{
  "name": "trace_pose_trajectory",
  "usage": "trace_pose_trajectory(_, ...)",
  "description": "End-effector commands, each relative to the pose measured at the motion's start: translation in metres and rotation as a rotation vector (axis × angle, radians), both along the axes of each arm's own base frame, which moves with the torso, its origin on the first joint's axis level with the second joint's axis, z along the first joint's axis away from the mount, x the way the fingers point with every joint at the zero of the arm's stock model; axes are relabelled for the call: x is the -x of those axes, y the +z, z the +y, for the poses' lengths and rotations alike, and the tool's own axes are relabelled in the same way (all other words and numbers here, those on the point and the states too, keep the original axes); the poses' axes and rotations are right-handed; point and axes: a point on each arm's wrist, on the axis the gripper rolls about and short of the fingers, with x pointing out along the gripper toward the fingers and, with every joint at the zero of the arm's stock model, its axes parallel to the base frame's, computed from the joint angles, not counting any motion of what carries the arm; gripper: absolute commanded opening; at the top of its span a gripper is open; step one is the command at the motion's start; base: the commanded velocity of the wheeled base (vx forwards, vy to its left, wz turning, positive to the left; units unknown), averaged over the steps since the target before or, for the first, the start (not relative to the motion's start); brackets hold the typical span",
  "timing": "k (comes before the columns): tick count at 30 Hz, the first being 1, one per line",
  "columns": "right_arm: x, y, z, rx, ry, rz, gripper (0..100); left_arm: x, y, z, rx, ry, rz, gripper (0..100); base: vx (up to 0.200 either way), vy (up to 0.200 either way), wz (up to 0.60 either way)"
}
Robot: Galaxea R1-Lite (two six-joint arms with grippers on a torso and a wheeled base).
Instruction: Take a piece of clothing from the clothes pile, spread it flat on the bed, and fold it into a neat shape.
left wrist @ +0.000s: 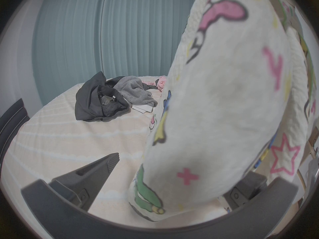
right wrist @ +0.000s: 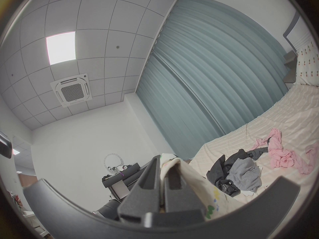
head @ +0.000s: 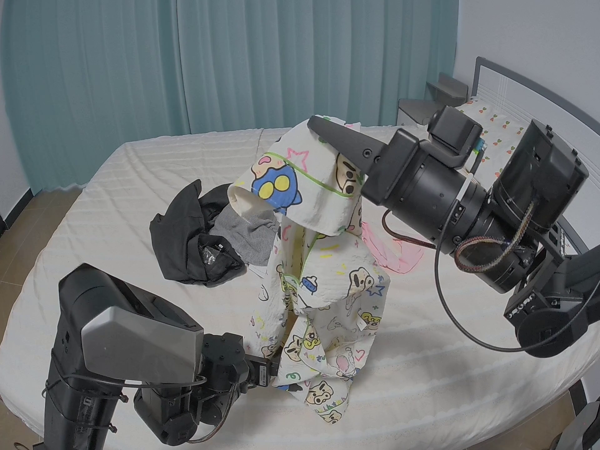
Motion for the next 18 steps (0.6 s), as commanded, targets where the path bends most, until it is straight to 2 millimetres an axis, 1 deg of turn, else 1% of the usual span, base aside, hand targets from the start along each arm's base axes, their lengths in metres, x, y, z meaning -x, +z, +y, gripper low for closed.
trace_pose_trajectory(1,0.004,0.003,-0.004,-0.006,0.001,-0.006,0,-0.009,0.001,-0.009,0.057,0.008,-0.038,100,0.0,0.0,0.0)
trace_pose_trajectory(4,0.004,0.001,-0.004,0.0,0.001,0.0,0,-0.014,0.003,-0.014,0.102,0.016,-0.055,100,0.0,0.0,0.0)
trace_pose_trajectory(7,0.006,-0.001,-0.006,0.005,-0.002,0.005,0,-0.014,-0.001,-0.014,0.092,0.022,-0.046,100,0.0,0.0,0.0)
trace_pose_trajectory(10,0.002,-0.002,-0.011,0.01,-0.018,0.009,0,-0.011,-0.006,-0.011,0.072,0.046,-0.033,100,0.0,0.0,0.0)
trace_pose_trajectory(11,0.001,-0.003,-0.013,0.014,-0.025,0.014,0,-0.01,-0.006,-0.01,0.074,0.049,-0.028,0,0.0,0.0,0.0)
trace_pose_trajectory(15,-0.006,-0.007,-0.022,0.022,-0.061,0.023,0,-0.006,-0.006,-0.007,0.084,0.056,-0.009,0,0.0,0.0,0.0)
trace_pose_trajectory(18,-0.011,-0.009,-0.037,0.031,-0.108,0.033,0,0.0,0.004,0.001,0.087,0.067,-0.006,0,0.0,0.0,0.0)
